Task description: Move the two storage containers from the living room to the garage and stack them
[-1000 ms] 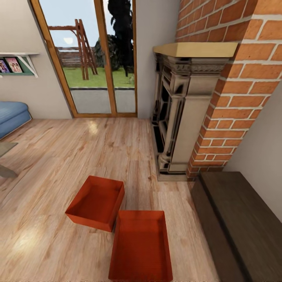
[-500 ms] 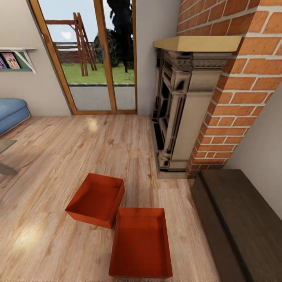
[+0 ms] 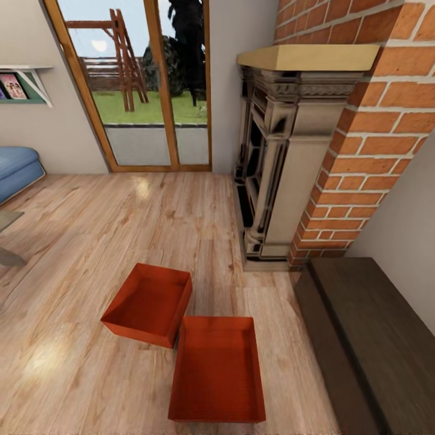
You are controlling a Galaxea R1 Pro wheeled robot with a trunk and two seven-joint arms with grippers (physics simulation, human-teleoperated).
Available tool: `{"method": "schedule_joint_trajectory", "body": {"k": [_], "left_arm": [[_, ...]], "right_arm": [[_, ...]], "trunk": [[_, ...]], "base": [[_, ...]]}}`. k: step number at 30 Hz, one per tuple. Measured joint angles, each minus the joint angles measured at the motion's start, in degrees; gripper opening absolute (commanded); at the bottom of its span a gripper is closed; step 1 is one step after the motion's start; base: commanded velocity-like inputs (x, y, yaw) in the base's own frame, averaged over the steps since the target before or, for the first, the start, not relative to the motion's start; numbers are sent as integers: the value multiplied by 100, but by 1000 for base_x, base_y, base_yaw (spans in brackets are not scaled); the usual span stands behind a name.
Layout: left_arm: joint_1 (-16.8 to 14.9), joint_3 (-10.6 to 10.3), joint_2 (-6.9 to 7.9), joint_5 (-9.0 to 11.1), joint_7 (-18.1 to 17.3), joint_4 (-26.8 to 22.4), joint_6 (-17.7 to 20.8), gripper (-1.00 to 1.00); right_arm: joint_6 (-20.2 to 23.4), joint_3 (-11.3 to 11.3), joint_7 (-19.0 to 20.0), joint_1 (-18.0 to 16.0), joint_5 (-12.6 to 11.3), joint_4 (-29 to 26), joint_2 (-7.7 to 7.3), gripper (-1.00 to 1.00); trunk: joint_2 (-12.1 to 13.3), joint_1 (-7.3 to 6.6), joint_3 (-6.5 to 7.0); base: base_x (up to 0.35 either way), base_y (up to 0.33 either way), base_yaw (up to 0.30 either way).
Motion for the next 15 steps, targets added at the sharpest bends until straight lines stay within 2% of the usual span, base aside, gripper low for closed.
{"method": "schedule_joint_trajectory", "body": {"k": [15], "left_arm": [[0,8,0,-6,-2,7,0,100]], "right_arm": [[-16,0,-3,0,0,-4,0,100]], "trunk": [[0,0,-139]], "base": [[0,0,0]]}}
